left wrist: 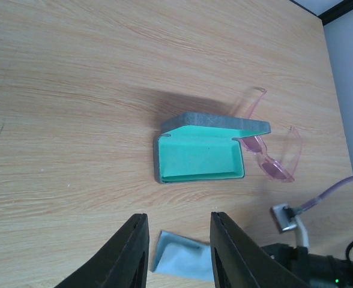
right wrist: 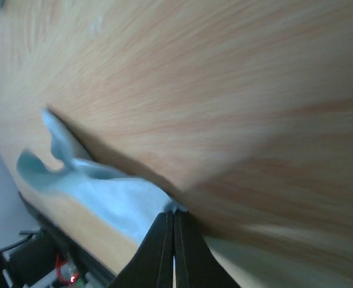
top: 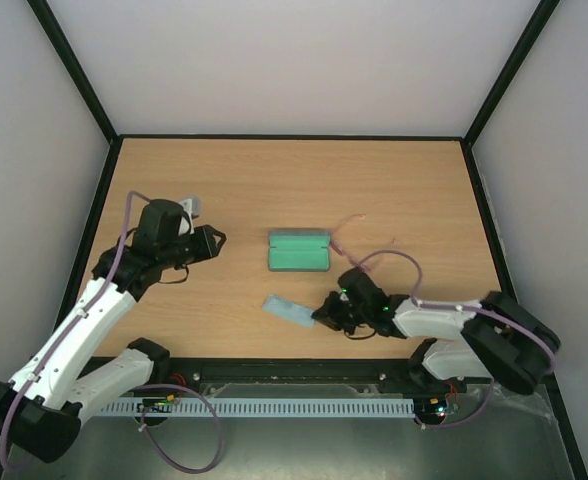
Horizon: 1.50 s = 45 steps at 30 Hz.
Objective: Organize the sunglasses
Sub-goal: Adjust the glasses cleaning cloth at the center of the board, then pick up the glasses cleaning cloth from the center of the board.
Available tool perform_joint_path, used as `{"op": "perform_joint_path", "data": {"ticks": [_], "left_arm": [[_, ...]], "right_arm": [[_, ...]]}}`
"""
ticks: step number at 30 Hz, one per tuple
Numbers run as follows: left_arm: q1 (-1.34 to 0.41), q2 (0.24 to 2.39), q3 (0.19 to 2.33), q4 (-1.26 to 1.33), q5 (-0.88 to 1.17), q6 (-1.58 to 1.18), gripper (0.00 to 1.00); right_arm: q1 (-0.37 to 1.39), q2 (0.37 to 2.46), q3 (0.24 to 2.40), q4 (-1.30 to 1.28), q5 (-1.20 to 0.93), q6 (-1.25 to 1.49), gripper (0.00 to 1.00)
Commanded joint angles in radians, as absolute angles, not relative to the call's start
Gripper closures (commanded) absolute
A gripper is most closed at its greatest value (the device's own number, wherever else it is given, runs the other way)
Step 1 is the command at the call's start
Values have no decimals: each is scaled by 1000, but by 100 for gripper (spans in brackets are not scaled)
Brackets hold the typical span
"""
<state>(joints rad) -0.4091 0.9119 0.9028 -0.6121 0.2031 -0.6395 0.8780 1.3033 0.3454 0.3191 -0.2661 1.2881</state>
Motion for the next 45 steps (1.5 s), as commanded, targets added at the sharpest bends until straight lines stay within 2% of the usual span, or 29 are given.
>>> {"op": "perform_joint_path", "data": {"ticks": [1,5,9,20,27,38,45], "left_arm": [[-413,933,898,-601,220,-640,68],[-443,957,868,-572,208,-657,68],[-500,984,837,-545,183,-681,69],[-750,1076,702,-434,135,-820,68],[-908,1217,664,-333,86,-919,69],[-933,1430,715,-232,70,-923,80],[-938,1511,756,-206,76,-917,81]], "right_arm": [[761,1168,209,370,-270,1274,99],[687,1081,194,237,-253,1193,99],[630,1096,191,222,-282,1138,99],[620,1236,277,134,-270,991,99],[621,1229,319,28,-195,920,99],[620,1232,311,48,-205,913,99],[621,1238,300,78,-222,919,99]]}}
